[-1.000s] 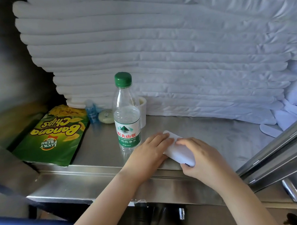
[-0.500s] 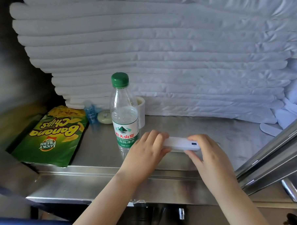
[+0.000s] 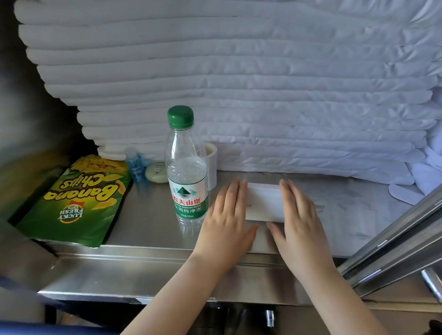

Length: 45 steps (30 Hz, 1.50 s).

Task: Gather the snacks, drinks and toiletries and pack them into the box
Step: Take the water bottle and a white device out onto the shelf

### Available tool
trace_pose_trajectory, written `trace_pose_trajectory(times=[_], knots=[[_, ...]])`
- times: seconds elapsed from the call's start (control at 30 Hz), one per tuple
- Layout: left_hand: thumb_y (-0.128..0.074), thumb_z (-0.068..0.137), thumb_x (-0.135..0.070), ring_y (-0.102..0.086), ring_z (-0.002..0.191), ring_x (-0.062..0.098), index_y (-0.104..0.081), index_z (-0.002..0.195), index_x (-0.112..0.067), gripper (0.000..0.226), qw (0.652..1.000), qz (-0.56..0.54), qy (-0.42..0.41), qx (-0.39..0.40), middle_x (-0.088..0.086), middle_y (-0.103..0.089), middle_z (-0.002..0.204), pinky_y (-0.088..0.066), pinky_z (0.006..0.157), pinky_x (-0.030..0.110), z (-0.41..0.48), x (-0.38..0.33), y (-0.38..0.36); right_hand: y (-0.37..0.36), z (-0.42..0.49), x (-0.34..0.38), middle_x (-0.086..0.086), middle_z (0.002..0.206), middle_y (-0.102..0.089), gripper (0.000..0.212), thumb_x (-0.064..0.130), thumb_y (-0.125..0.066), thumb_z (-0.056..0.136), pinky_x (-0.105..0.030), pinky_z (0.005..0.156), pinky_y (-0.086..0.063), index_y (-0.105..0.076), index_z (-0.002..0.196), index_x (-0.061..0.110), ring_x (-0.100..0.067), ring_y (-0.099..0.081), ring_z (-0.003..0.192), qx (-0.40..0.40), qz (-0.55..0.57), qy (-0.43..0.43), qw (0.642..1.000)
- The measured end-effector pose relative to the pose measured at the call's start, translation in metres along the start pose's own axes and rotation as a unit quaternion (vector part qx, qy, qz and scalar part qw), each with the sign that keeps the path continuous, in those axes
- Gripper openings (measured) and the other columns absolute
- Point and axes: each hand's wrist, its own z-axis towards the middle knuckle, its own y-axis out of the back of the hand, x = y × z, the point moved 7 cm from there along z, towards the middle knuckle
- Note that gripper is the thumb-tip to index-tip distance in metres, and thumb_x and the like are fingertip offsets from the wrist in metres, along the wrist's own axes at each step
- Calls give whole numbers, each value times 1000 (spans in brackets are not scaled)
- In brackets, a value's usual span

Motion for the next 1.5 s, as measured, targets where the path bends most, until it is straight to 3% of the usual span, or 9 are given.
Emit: trace_pose_trajectory(times=[0.2,0.37,0.5,0.6,0.7,0.77,1.0,1.37,1.5], knots=[[-74,75,-38,-51,121,34,-44,135,3,79,999,-42,23,13,21,-48,135,-46,96,39,9,6,-11,-13,13,-7,-11,149,-33,91,39,-74,75,-36,106,-35,-26,146,7,-28,-37,131,41,7,-19,999],[-45,95,-38,-34,131,26,-22,147,-6,66,996,-51,27,73,9,-26,148,-31,104,29,9,13,-36,-32,22,-18,-4,150,-27,76,47,-55,87,-30,105,-27,-20,148,17,-23,-27,133,136,8,-30,990],[-45,96,-31,-35,131,25,-25,145,-4,60,996,-33,23,83,10,-28,148,-33,105,30,9,13,-37,-34,22,-19,-3,153,-23,72,47,-51,89,-27,106,-24,-20,148,19,-20,-22,137,151,17,-33,988],[-59,89,-19,-48,123,30,-40,138,1,57,998,-29,19,58,15,-42,141,-43,98,33,5,11,-30,-23,18,-15,-5,150,-31,62,31,-66,85,-32,103,-35,-41,140,15,-22,-29,137,104,59,-41,992],[-50,90,-21,-48,124,26,-40,139,-3,54,997,-59,21,51,12,-41,143,-45,97,33,-9,11,-25,-7,8,-11,-3,123,-57,39,9,-76,75,-30,85,-46,-66,112,15,-25,-53,114,-1,80,-27,996],[-43,89,-25,-52,119,23,-47,135,-6,50,998,-52,15,37,9,-46,139,-47,94,31,-21,11,-20,-8,8,-15,3,113,-62,35,4,-76,73,-25,80,-43,-70,105,17,-22,-57,107,-3,100,-33,994],[-48,85,-20,-59,84,22,-65,104,-14,25,999,-21,-5,-27,4,-60,113,-43,79,28,-37,13,-14,-21,39,-13,3,108,-66,32,6,-76,73,-26,76,-41,-73,103,18,-22,-57,103,3,112,-41,993],[-48,86,-22,-58,89,20,-66,104,-15,26,1000,-20,-5,-21,0,-62,103,-46,82,29,-36,11,-12,-43,72,2,-2,115,-64,30,10,-69,81,-32,83,-43,-70,110,19,-23,-54,112,20,121,-30,992],[-51,88,-20,-59,92,21,-66,107,-13,24,998,-54,-17,-24,1,-62,105,-48,82,30,-37,10,-6,-40,64,9,-4,128,-56,36,14,-68,83,-31,94,-40,-64,119,15,-23,-49,122,33,133,-24,990]])
